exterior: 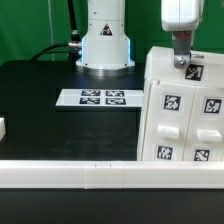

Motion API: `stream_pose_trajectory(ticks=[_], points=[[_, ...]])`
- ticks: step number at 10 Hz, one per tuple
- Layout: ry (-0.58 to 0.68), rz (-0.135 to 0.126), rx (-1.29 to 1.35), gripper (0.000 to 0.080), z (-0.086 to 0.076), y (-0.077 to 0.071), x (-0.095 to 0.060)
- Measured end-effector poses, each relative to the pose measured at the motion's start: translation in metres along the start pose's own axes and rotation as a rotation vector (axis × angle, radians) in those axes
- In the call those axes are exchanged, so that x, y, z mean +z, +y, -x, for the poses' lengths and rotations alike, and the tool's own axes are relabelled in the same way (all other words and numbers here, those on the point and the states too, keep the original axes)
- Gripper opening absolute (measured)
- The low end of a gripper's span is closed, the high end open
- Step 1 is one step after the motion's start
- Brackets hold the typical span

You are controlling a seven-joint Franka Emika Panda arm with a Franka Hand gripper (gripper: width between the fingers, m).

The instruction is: Assemble cabinet

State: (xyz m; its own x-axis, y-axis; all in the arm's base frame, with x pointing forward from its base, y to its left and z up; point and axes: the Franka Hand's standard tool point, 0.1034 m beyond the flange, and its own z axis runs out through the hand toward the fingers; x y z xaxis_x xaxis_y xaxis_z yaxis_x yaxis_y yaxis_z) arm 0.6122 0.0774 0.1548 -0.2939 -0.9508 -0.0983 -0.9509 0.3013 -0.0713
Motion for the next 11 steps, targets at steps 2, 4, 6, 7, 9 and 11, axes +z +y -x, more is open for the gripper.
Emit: stream_pose_trajectory(ticks=[2,4,6,7,9,11], points=[[-0.001,0.001,-0.01,0.0794,0.001,0.0008,0.0008],[-0.001,0.003,-0.017,0.0798,0.0017,0.0014,0.0015],[-0.001,0.004,-0.029,0.0797,0.0025,0.002,0.0022],[0.0,0.004,-0.033,0.0797,0.0028,0.0024,0.0026],[0.0,0.006,-0.04,0.0797,0.0034,0.003,0.0035],[0.001,0.006,-0.051,0.0797,0.0039,0.0035,0.004]])
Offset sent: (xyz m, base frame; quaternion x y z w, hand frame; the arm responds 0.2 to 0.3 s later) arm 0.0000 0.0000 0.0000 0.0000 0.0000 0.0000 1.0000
